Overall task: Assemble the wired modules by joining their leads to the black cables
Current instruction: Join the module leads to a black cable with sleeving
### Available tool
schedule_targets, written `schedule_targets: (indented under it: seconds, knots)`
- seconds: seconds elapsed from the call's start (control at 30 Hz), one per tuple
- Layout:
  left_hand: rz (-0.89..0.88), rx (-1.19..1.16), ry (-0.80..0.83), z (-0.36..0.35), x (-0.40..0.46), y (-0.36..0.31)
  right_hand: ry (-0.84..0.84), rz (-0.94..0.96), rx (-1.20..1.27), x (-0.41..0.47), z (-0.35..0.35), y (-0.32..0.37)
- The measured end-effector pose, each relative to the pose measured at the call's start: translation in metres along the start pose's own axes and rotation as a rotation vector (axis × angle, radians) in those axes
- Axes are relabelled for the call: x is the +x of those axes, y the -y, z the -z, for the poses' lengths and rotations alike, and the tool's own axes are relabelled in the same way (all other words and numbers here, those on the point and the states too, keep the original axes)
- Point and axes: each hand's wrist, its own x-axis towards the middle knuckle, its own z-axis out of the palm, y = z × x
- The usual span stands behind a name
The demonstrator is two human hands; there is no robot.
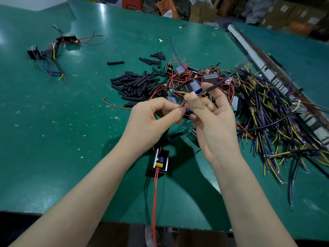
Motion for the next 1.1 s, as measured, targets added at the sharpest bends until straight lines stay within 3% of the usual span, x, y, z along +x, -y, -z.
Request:
schedule_targets:
  seconds: [0.3,0.7,1.1]
  knots:
    - [0.051,-0.076,0.051,0.001,0.0,-0.006,-0.012,-0.114,0.097,0.002,0.005,0.005]
    - [0.095,-0.209,0.129,0.003,-0.002,-0.014,0.17,-0.007,-0.065,0.003,0.007,-0.001]
    - [0.071,-0.11,0.176,0.002,-0.001,-0.012,0.13,0.058,-0.086,0.005,0.011,0.001]
